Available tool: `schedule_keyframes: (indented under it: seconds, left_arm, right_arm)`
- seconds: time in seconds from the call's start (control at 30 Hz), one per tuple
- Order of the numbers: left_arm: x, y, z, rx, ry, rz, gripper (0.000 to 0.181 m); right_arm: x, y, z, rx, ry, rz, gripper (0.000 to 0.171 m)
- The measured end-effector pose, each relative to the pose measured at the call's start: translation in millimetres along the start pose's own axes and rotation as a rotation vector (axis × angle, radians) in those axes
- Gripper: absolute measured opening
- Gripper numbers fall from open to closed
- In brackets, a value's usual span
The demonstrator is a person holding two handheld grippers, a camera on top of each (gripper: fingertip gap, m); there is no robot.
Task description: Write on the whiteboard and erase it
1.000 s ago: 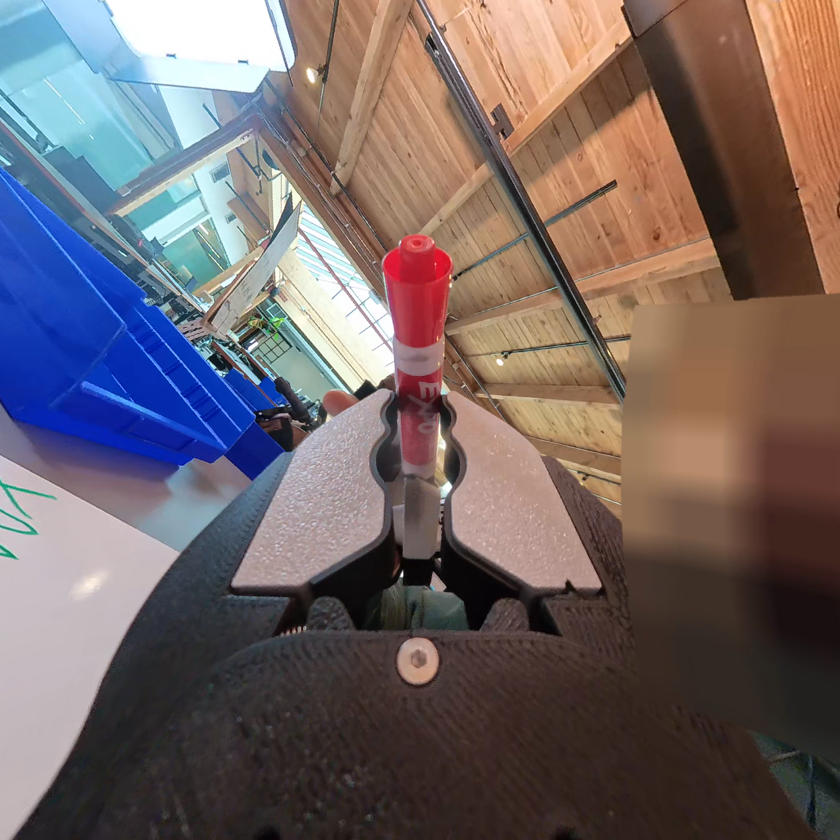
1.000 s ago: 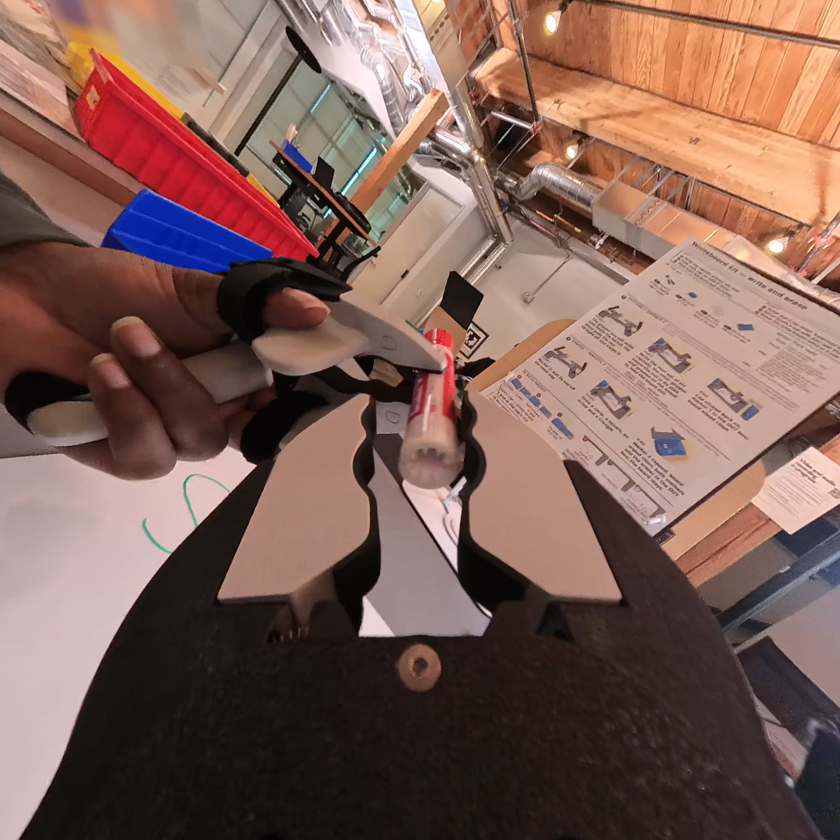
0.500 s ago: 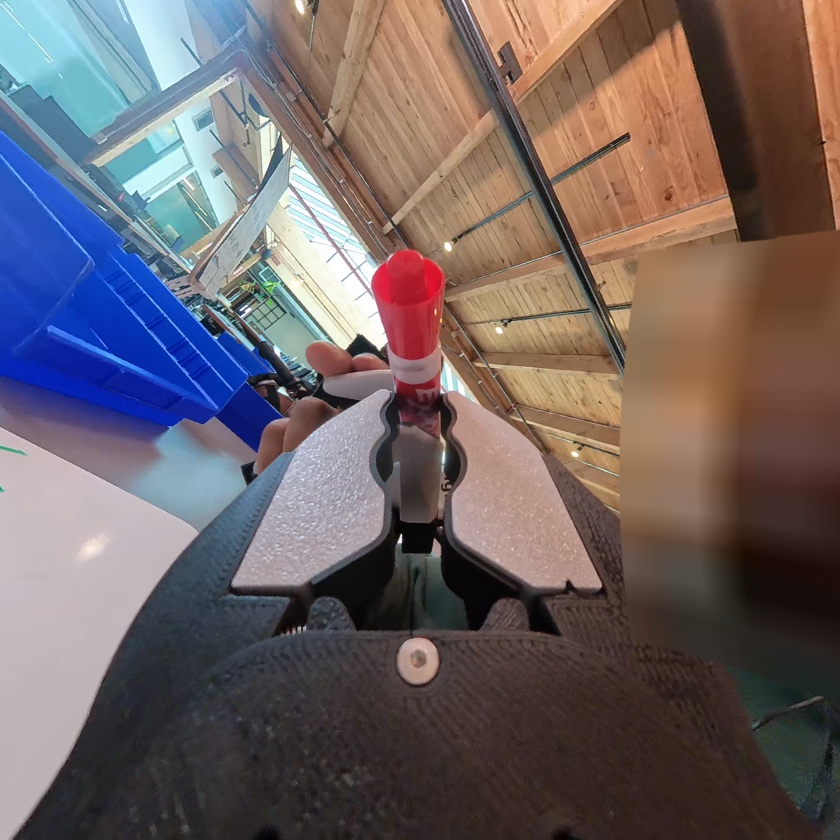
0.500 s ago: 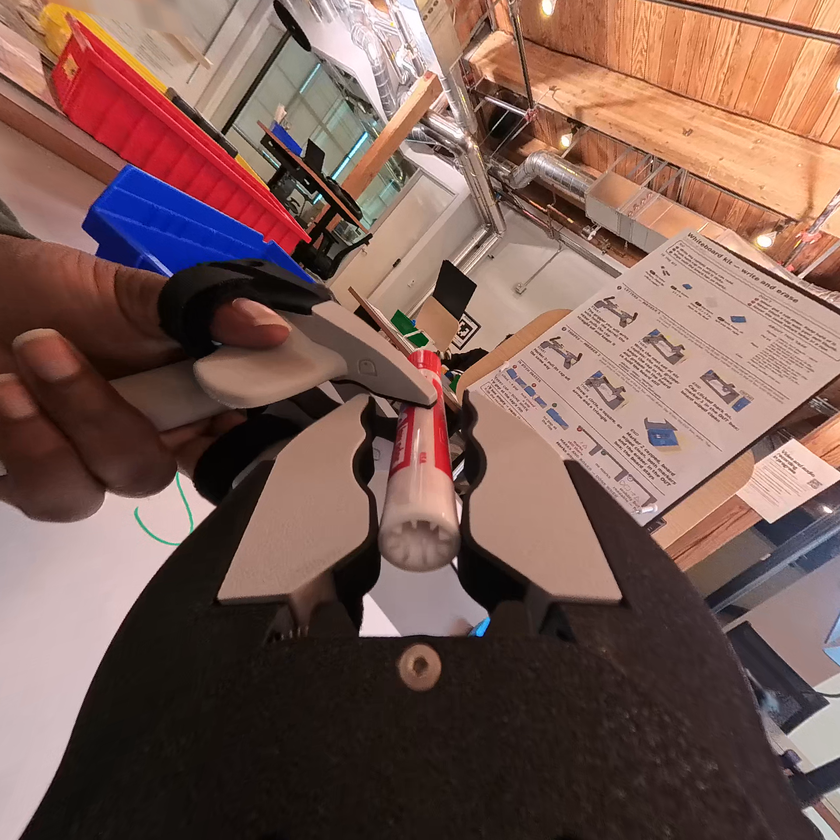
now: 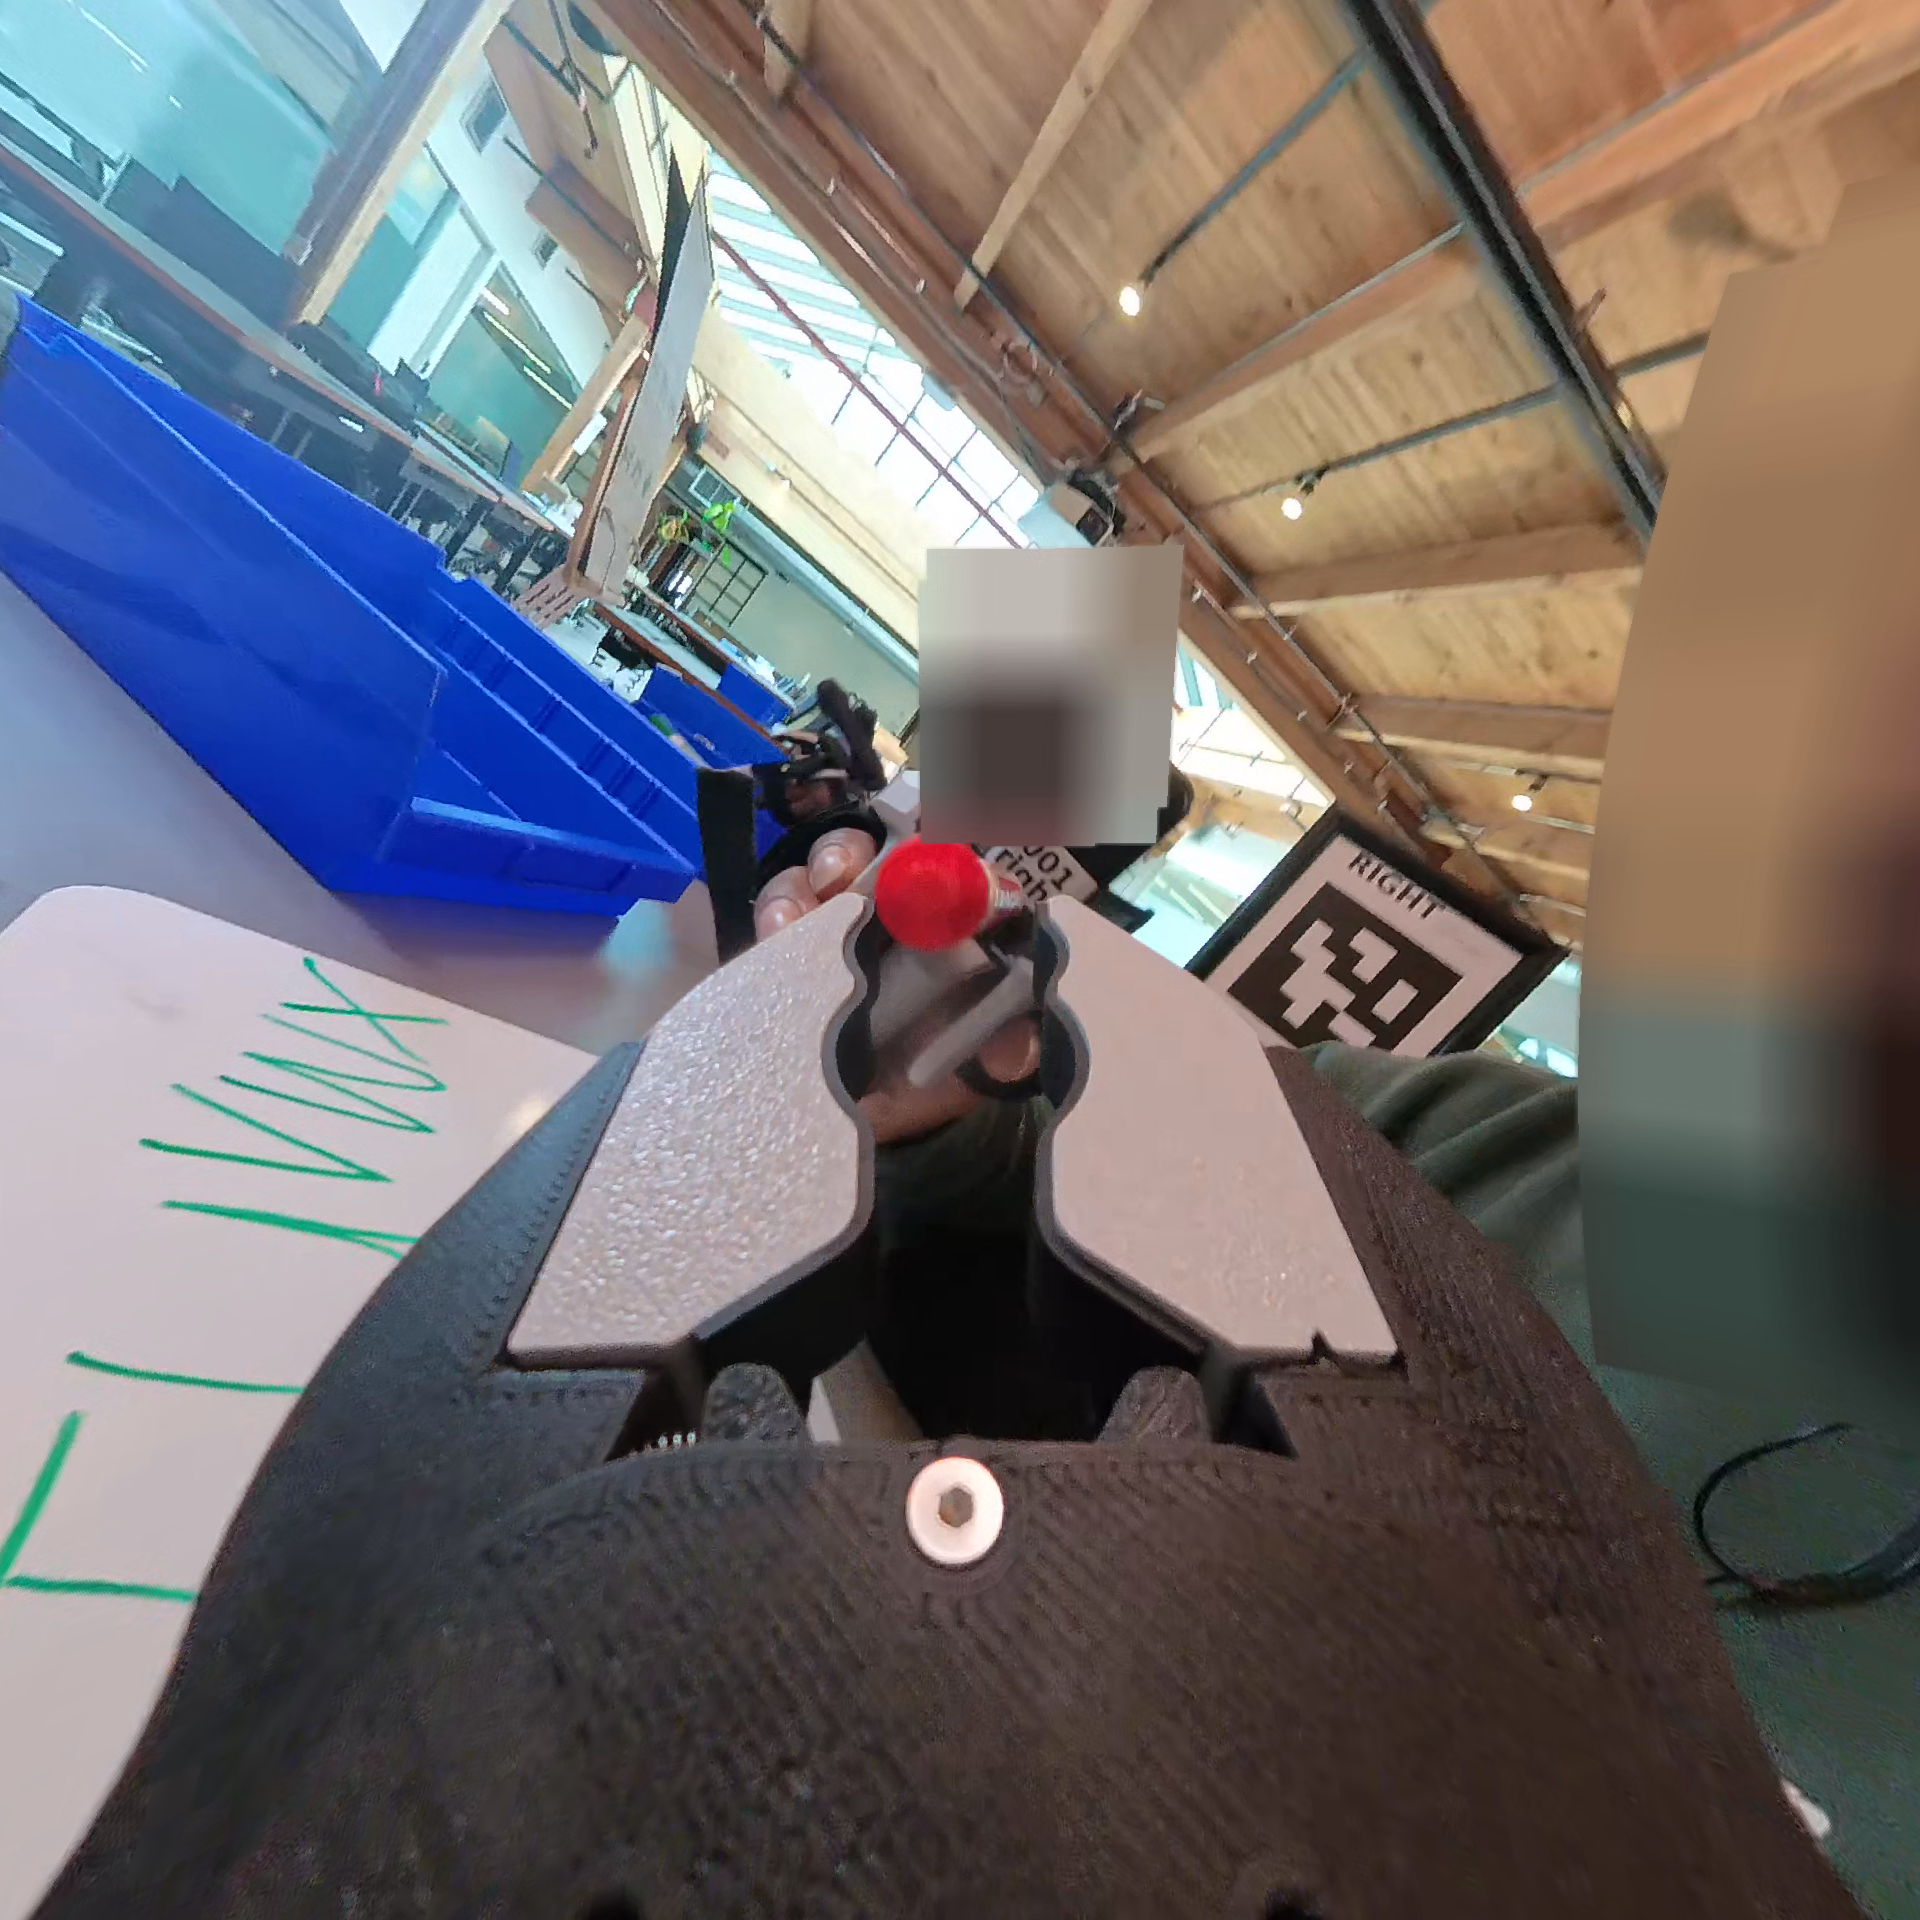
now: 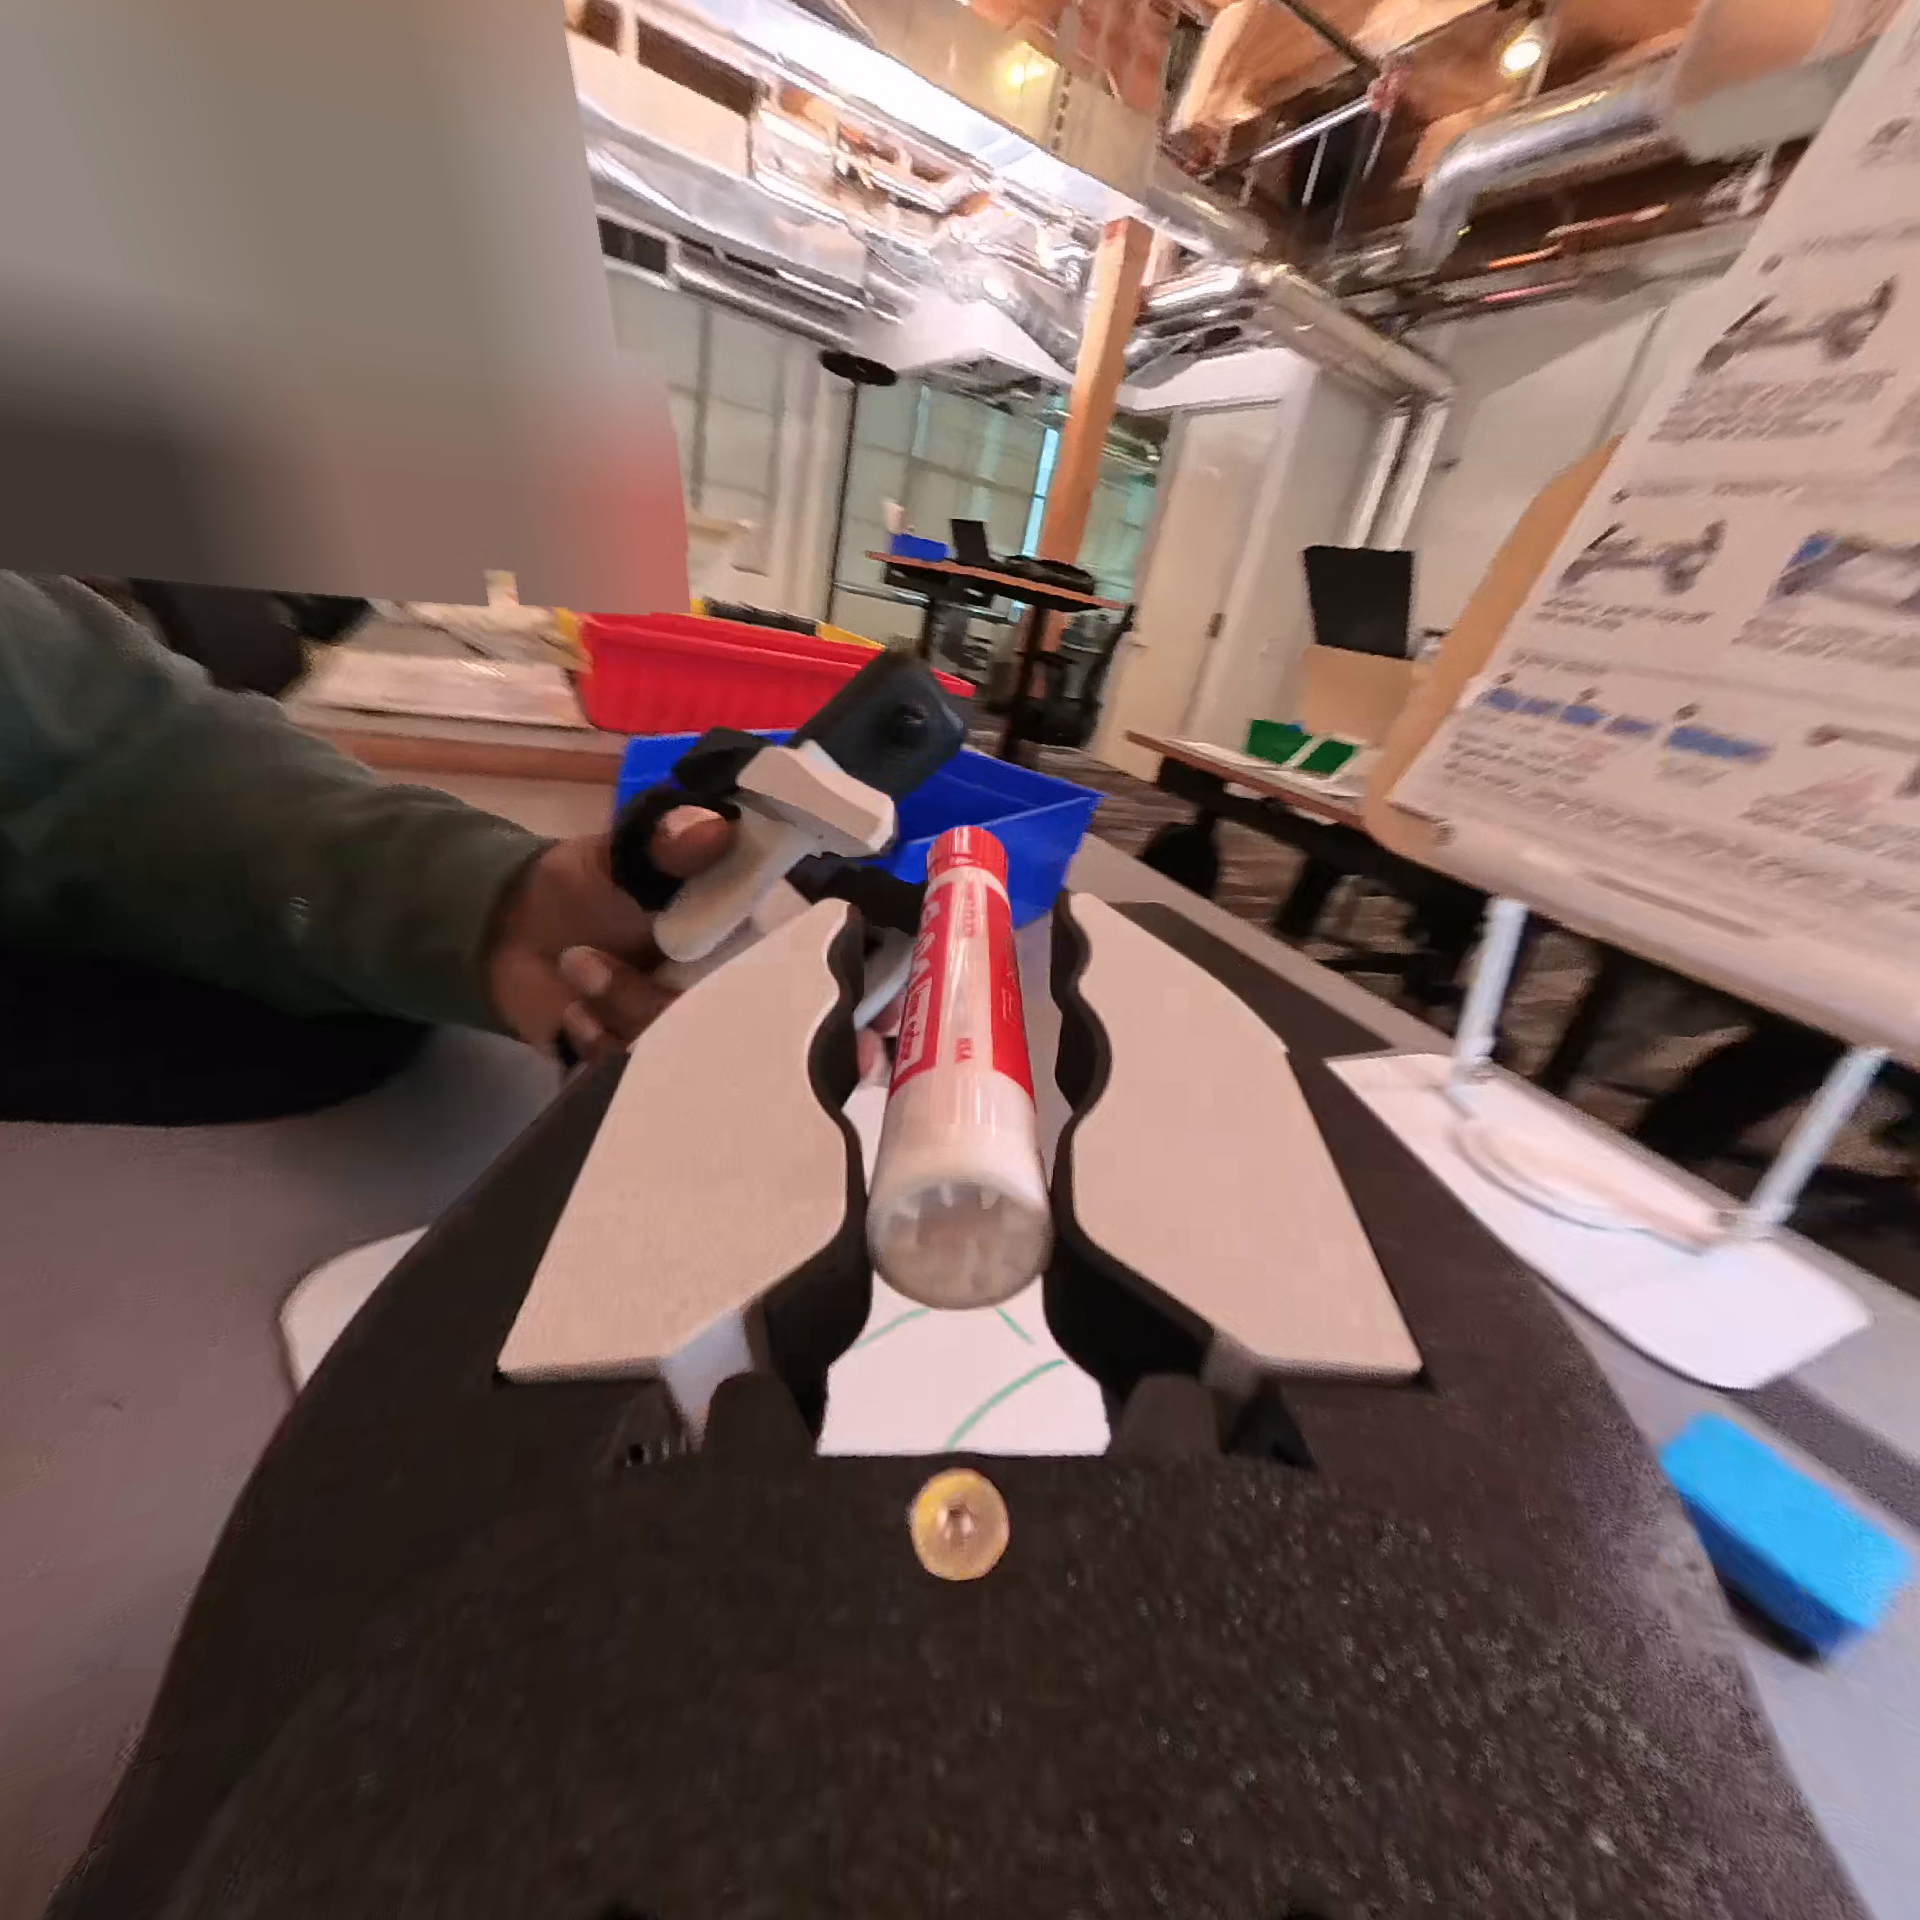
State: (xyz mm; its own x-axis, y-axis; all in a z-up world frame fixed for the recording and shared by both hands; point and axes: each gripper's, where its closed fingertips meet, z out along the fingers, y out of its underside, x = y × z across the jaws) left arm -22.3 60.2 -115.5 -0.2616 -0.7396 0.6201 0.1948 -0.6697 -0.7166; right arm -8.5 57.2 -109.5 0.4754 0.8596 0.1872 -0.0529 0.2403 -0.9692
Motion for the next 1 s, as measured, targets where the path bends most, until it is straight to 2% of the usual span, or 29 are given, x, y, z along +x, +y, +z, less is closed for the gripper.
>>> schedule_keyframes:
  seconds: [0.13, 0.23, 0.33, 0.5, 0.6, 1.0]
  left_arm:
    - [4, -3, -4, -0.03, 0.008, 0.089, 0.023]
    - [5, 5, -5, -0.131, -0.017, 0.228, 0.02]
    - [6, 10, -7, -0.195, -0.03, 0.345, 0.024]
    - [4, 14, -6, -0.226, -0.047, 0.404, 0.029]
    - [5, 19, -6, -0.254, -0.047, 0.435, 0.02]
    - [6, 27, -4, -0.337, -0.101, 0.596, 0.02]
  right_arm:
    - [-9, 2, 0, 0.025, -0.112, 0.142, 0.035]
    - [-12, 0, -1, 0.046, -0.157, 0.211, 0.035]
    - [-13, -2, -2, 0.069, -0.191, 0.272, 0.035]
    - [-13, -3, -3, 0.089, -0.227, 0.346, 0.035]
    - [-15, 0, -2, 0.076, -0.232, 0.35, 0.035]
    - [-17, -4, -4, 0.099, -0.262, 0.404, 0.035]
